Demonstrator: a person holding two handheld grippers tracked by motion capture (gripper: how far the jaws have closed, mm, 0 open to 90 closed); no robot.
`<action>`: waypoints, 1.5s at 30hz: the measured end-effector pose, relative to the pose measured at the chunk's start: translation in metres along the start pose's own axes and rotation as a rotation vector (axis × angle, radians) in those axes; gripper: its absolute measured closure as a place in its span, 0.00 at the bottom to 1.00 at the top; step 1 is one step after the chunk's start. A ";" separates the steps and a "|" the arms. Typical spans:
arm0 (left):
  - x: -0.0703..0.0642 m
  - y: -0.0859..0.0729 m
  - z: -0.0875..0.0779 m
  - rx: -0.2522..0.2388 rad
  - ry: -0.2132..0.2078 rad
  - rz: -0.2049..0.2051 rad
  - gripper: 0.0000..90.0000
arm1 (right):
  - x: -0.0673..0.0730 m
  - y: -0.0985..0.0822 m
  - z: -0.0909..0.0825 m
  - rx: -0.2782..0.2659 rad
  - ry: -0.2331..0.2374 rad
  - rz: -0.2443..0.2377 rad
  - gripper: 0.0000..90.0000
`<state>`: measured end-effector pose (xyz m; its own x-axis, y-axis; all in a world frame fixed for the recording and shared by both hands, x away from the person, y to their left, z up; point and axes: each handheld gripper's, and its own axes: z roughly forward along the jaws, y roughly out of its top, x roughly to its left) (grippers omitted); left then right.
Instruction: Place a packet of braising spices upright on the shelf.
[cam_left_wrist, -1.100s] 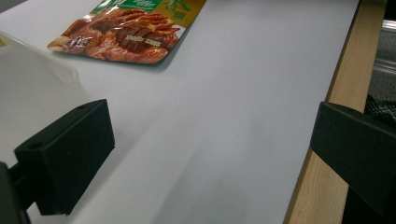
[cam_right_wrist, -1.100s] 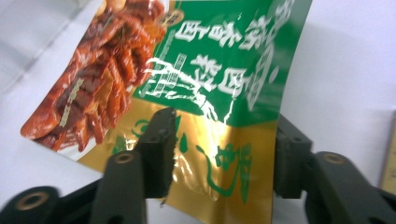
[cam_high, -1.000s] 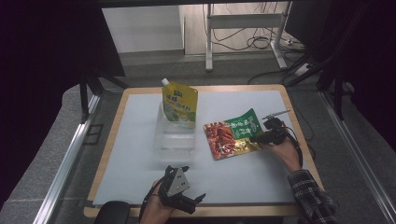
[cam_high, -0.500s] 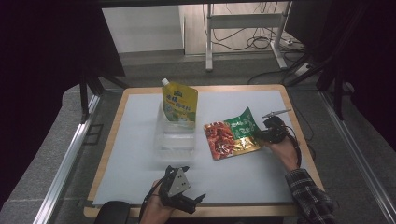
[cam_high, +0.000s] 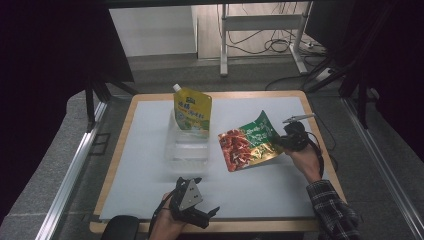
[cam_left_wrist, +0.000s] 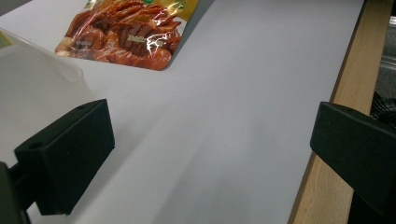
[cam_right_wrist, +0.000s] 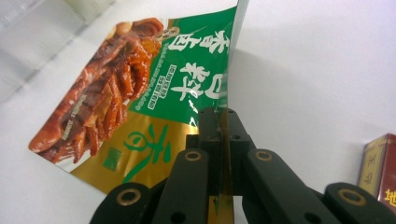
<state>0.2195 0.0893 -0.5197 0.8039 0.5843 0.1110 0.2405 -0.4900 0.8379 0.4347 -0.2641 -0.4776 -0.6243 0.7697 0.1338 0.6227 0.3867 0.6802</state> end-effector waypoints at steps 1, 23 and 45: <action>0.000 0.000 0.000 0.000 0.001 0.000 0.00 | 0.001 0.001 -0.001 -0.003 0.003 -0.002 0.99; 0.003 0.000 0.000 -0.007 0.004 -0.015 0.00 | 0.013 0.027 -0.019 -0.078 0.040 -0.035 0.99; 0.004 0.000 -0.003 -0.019 -0.003 -0.020 0.00 | 0.054 0.074 -0.033 -0.104 0.060 -0.145 0.99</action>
<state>0.2213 0.0933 -0.5178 0.8007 0.5919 0.0925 0.2459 -0.4655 0.8502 0.4311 -0.2107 -0.3962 -0.7328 0.6768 0.0699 0.4742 0.4344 0.7658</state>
